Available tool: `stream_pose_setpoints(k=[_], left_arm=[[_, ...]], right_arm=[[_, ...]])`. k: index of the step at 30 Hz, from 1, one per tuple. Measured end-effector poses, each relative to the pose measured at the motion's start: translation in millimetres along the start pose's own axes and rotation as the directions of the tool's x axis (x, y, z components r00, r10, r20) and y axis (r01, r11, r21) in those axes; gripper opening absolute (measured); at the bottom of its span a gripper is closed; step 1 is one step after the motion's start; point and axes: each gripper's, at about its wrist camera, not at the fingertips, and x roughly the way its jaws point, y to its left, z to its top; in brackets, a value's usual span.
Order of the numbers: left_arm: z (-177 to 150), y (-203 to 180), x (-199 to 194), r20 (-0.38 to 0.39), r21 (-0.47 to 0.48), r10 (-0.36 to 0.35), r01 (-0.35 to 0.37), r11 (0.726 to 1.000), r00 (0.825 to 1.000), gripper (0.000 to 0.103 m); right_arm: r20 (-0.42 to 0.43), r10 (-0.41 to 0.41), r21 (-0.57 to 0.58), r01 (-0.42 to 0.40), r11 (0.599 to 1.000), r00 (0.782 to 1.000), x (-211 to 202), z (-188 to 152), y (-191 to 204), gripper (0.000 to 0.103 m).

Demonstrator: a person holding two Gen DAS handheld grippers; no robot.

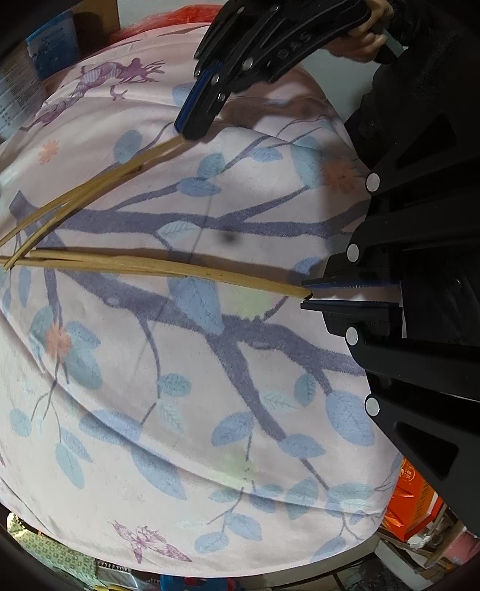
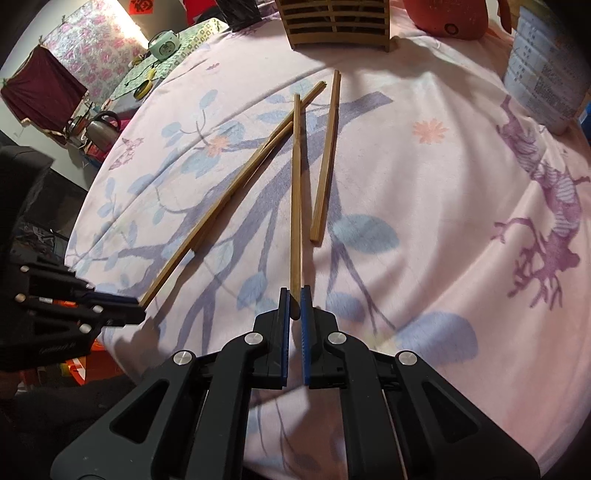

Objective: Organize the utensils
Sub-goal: 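Grasp another chopstick with the right tool while the left tool holds its own, then lower the chopstick into the caddy and open the left tool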

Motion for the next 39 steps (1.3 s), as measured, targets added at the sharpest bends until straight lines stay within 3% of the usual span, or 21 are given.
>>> stream_pose_setpoints(k=[10, 17, 20, 23, 30, 36, 39], left_arm=[[-16.4, -3.0, 1.1, -0.013, 0.043, -0.004, 0.005, 0.999, 1.0, 0.006], [-26.3, -0.4, -18.0, 0.032, 0.046, 0.014, -0.016, 0.999, 0.999, 0.006], [-23.8, 1.0, -35.3, 0.091, 0.028, 0.024, -0.026, 0.999, 0.996, 0.006], [-16.6, 4.3, -56.9, 0.17, 0.001, 0.019, -0.02, 1.0, 0.985, 0.006], [9.2, 13.7, -96.9, 0.334, -0.06, -0.008, 0.03, 0.998, 0.943, 0.006], [26.8, 16.6, -117.1, 0.393, -0.066, -0.014, 0.044, 0.997, 0.92, 0.006], [35.7, 17.6, -118.2, 0.393, -0.067, -0.017, 0.047, 0.997, 0.919, 0.006]], right_arm=[[0.005, -0.038, -0.059, 0.038, 0.998, 0.999, -45.3, -11.5, 10.2, 0.007], [0.108, -0.059, -0.045, 0.064, 0.997, 0.992, -90.5, -1.9, 5.7, 0.007], [0.185, -0.057, -0.031, 0.064, 0.997, 0.981, -110.0, 6.6, 3.3, 0.007], [0.248, -0.056, -0.016, 0.062, 0.998, 0.967, -120.9, 19.7, 1.3, 0.007], [0.351, -0.036, 0.001, 0.038, 0.999, 0.936, -127.5, 50.3, -0.2, 0.007], [0.394, -0.023, 0.003, 0.024, 1.0, 0.919, -133.9, 69.4, -1.9, 0.007], [0.408, -0.022, 0.006, 0.021, 1.0, 0.913, -138.9, 73.7, -3.1, 0.007]])
